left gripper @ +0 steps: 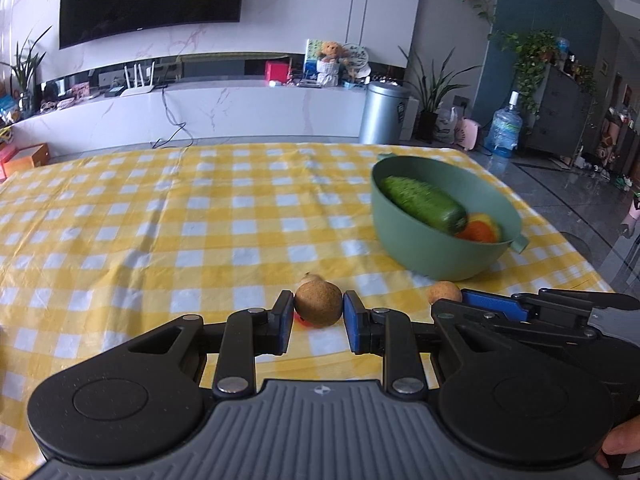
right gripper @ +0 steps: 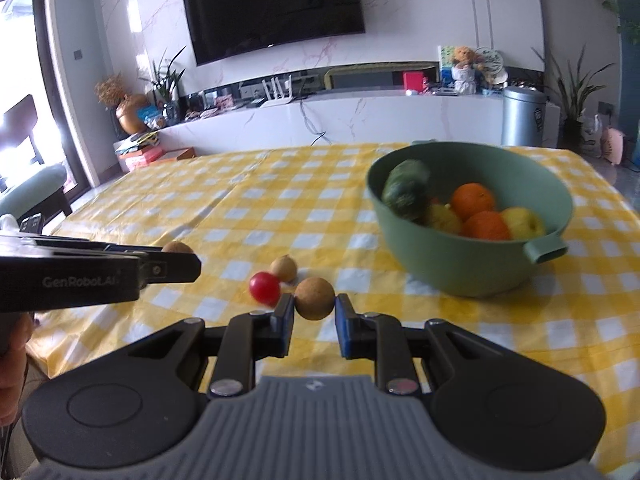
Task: Organize fruits
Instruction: 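Carry both kiwis over the green colander and lower them in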
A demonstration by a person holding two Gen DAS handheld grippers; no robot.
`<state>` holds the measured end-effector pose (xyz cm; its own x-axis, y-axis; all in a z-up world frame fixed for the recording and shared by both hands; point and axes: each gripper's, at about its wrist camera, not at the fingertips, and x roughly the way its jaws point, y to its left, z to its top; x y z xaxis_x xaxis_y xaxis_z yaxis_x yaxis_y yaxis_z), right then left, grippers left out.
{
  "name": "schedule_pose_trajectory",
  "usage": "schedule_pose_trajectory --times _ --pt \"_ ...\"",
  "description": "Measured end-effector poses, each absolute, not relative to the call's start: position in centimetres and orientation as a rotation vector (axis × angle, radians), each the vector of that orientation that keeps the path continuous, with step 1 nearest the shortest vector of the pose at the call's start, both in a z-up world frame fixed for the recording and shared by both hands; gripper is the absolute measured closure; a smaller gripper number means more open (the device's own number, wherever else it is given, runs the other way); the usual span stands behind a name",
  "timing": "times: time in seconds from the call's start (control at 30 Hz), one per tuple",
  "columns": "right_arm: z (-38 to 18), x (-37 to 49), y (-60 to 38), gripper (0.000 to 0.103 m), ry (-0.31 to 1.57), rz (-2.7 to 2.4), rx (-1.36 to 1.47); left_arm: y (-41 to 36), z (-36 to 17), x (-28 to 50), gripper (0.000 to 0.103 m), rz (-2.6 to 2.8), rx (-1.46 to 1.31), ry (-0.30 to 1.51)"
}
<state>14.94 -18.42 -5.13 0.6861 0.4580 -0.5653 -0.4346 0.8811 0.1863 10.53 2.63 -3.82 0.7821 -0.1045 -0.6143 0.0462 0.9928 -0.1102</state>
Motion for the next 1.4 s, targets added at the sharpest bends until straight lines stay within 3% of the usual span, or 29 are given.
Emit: schedule_pose_trajectory --times 0.73,1.4 --pt "-0.4 20.3 -25.8 0.085 0.551 0.366 -0.048 -6.4 0.1 16.2 0.074 -0.283 0.030 0.594" --pt "-3.7 26.1 -27.1 0.085 0.545 0.241 -0.009 -9.2 -2.7 23.4 0.074 -0.301 0.084 0.691"
